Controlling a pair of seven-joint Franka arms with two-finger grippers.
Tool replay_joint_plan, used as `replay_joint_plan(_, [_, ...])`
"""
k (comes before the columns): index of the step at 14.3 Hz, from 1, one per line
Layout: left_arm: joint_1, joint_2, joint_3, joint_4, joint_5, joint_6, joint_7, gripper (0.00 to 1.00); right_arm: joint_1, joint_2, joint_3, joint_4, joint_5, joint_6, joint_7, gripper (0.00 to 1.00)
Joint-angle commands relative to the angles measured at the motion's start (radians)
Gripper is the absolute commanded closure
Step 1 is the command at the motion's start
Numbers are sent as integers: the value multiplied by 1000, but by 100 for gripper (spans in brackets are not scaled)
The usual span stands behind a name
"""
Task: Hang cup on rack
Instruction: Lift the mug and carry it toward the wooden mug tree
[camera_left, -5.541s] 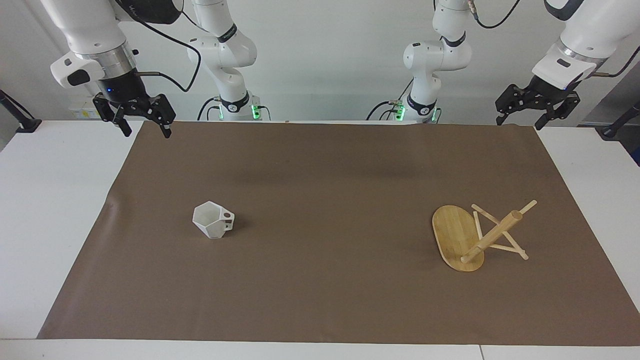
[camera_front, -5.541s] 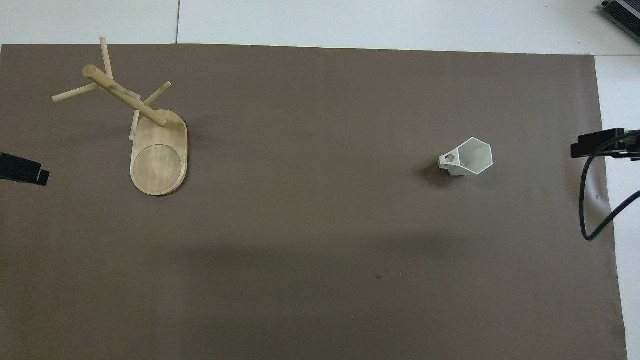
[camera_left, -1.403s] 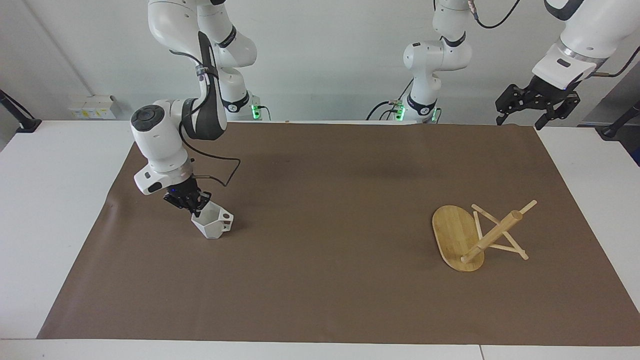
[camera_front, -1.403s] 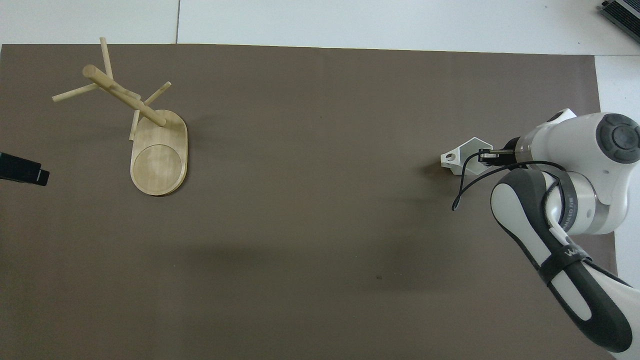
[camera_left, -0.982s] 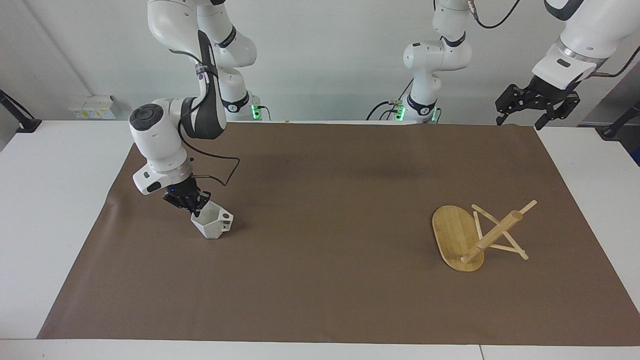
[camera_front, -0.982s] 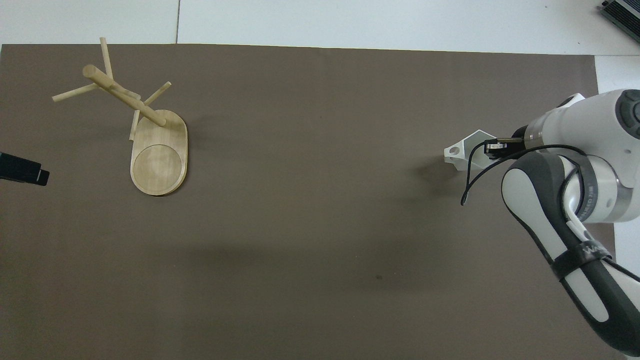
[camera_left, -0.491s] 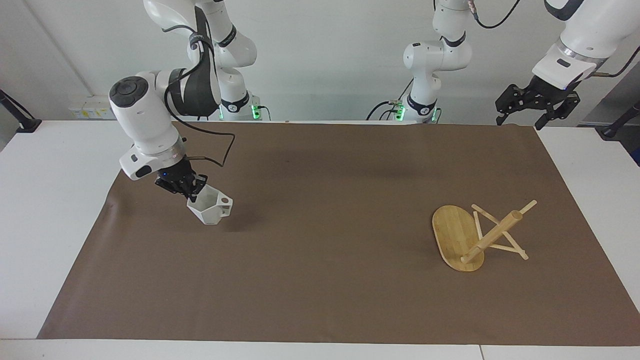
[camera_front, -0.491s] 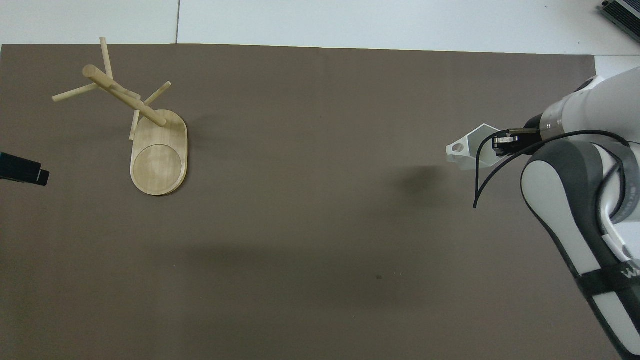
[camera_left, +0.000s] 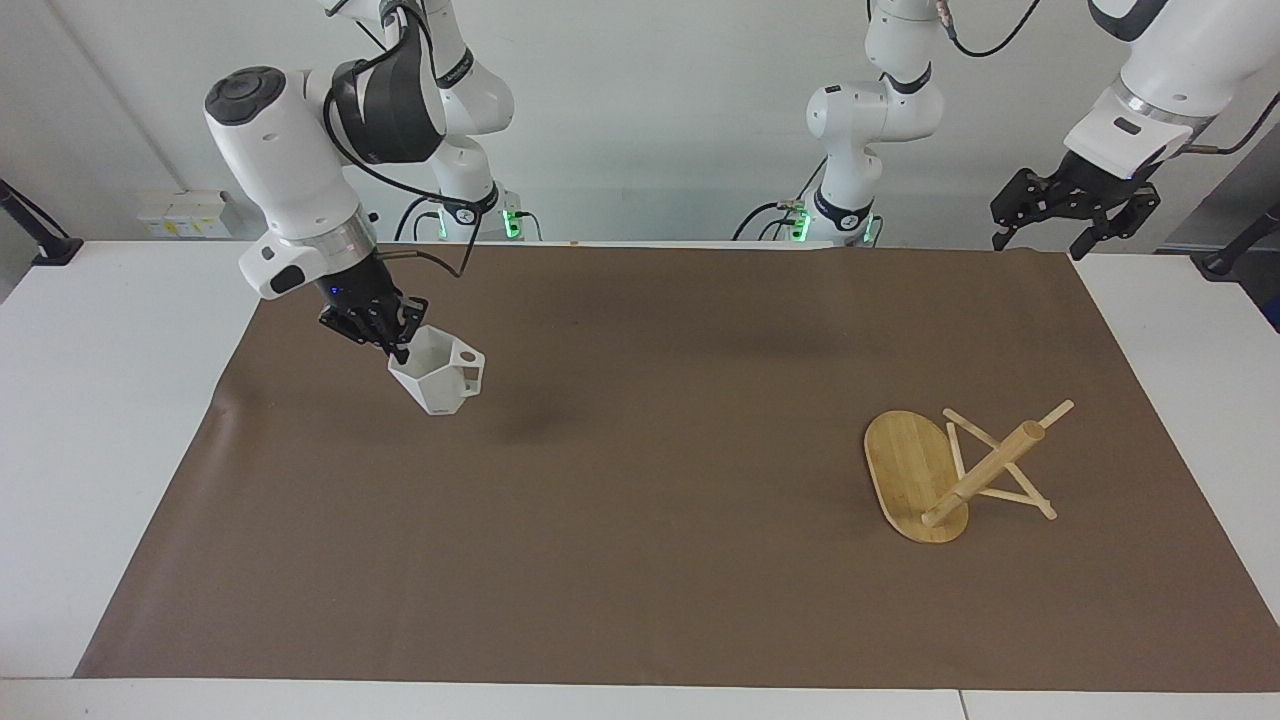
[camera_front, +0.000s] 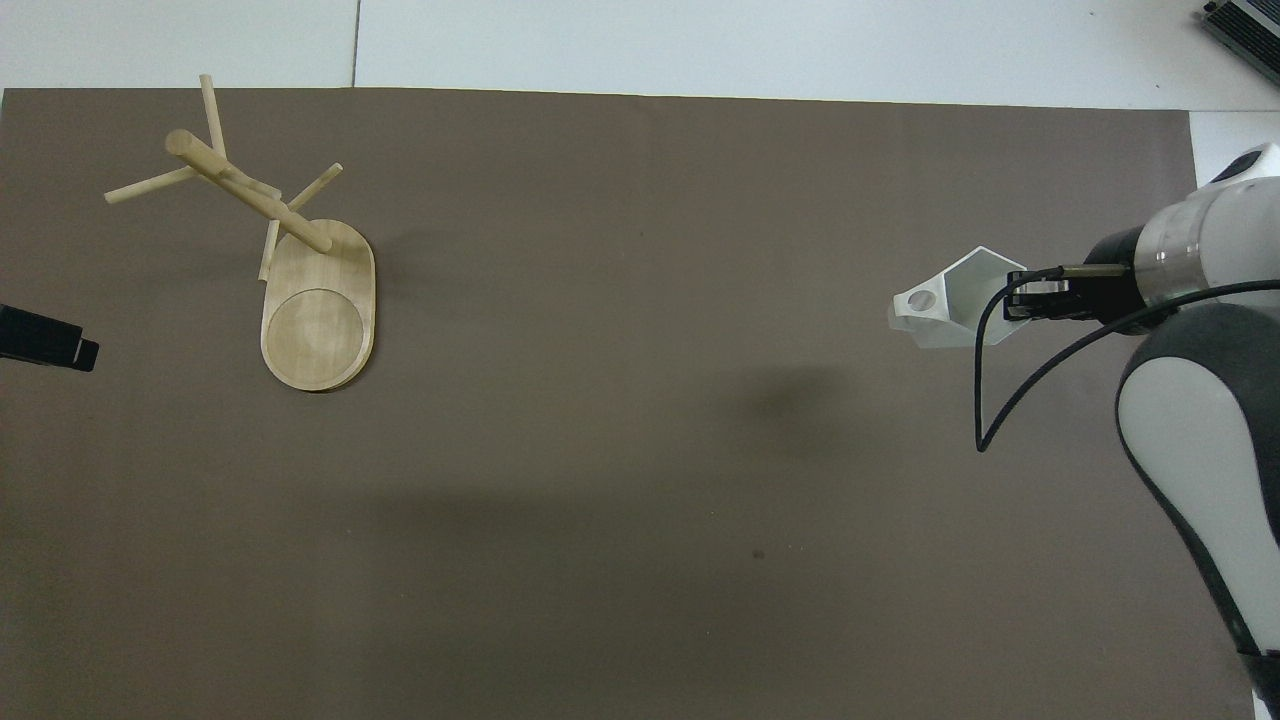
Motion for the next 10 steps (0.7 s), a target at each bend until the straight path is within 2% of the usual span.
replay_joint_plan(1, [9,-14,-1,-16,-8,1,12,0,-7,3,7,56,13,-70,21,100])
replay_joint_plan(3, [9,-14,-1,-16,-8,1,12,0,-5,-12,15,56,29,-79,22,100])
replay_joint_plan(7, [9,-14,-1,-16,-8,1,12,0,-5,-28,21,53,196,-81,21,100])
replay_joint_plan(10, [3,-14,-2,-16,-8,1,8,0,-5,-28,65,53,294,-74,21,100])
